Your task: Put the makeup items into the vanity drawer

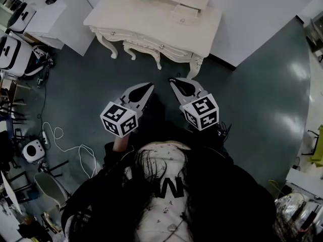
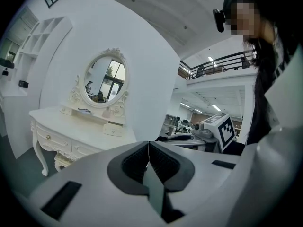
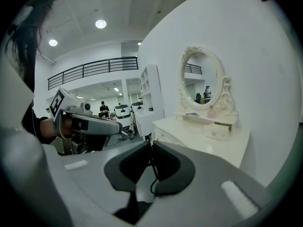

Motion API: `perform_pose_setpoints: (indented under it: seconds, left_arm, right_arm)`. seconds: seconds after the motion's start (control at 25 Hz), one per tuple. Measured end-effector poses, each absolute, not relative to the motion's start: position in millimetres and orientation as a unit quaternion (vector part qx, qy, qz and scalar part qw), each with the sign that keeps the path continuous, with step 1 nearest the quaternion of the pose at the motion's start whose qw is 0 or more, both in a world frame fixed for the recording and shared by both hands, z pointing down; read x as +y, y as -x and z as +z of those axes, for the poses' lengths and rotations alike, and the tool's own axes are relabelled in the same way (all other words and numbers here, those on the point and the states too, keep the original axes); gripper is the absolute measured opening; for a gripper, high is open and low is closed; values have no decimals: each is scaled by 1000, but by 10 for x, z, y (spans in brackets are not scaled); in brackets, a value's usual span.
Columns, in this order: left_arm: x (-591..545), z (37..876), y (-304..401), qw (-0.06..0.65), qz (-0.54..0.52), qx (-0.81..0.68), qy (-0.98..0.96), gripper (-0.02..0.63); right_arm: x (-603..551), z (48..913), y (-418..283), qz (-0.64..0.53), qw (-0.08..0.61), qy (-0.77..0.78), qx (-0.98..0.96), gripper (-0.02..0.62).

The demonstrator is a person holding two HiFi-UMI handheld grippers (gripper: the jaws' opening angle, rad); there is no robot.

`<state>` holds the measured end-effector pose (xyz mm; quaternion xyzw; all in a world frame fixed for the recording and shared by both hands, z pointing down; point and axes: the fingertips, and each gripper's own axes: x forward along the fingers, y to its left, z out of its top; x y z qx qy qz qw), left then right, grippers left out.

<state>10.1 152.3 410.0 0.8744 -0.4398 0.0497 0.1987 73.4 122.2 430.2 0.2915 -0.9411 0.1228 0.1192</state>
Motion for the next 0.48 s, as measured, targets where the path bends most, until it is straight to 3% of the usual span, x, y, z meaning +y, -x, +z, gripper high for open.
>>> perform_pose_setpoints:
  seconds: [0.48]
  left_arm:
    - [694,4256,134,217,50,-407,-886,0]
  right_arm:
    - [437,4477,-533,144,135,-320,-927,34]
